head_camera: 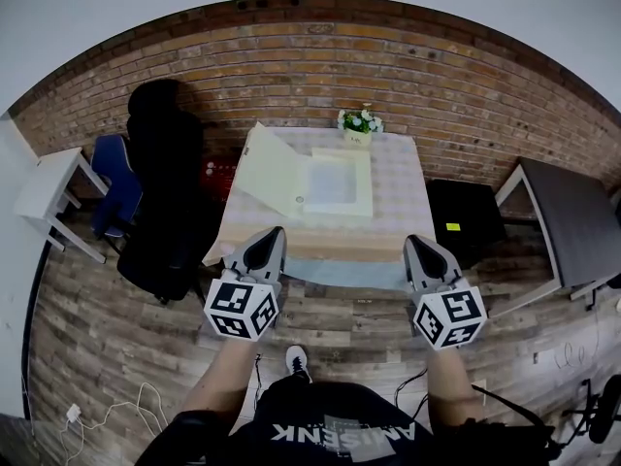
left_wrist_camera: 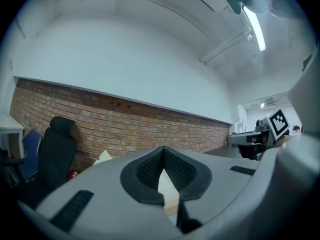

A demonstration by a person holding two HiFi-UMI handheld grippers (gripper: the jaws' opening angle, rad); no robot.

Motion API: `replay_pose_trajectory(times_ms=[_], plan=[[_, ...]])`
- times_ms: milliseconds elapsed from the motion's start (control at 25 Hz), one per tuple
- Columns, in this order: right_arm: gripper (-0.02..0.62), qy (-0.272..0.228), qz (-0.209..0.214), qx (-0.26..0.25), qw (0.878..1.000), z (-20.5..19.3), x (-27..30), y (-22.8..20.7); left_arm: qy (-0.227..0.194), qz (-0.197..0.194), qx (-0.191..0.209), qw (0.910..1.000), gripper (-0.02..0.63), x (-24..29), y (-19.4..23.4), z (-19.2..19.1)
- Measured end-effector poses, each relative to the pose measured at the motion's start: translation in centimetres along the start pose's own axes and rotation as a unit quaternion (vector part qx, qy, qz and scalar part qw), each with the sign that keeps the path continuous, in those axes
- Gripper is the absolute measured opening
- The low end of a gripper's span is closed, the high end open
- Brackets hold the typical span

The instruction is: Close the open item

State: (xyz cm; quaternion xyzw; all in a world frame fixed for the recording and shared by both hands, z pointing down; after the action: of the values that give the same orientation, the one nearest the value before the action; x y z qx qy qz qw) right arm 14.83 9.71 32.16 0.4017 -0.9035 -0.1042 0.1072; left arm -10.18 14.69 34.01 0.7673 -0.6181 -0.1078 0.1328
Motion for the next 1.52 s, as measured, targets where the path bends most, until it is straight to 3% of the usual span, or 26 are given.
replay_pose_trajectory(times_ms=[720, 1080, 1520], plan=[[0.041, 0.036, -0.035, -0.007, 0.999, 1.5, 11.1, 2.0, 0.000, -0.014, -0.031, 0.9994, 0.011, 4.3, 12.7, 2.7], [0.041, 0.047, -0.032, -0.015, 0.998, 1.7, 15.4, 1.9, -0.010, 0.019, -0.043, 0.9988, 0.012, 5.3, 18.5, 3.6], [0.041, 0.038, -0.003, -0.013, 0.999, -0.9, 22.5, -2.0, 0.002, 0.100, -0.073, 0.9923, 0.012, 10.0, 24.6, 2.2]])
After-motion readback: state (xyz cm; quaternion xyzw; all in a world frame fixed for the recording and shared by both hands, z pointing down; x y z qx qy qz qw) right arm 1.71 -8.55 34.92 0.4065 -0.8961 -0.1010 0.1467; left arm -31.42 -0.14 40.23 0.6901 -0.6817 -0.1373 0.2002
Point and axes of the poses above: the fingertips, and each gripper's own axes: x forward along the fingers, y to its left, z out of its top, the point moved 2 cm from there along -x, backward along the fingers, and after that the axes turned 14 degrees about -x, right-handed, at the moved point
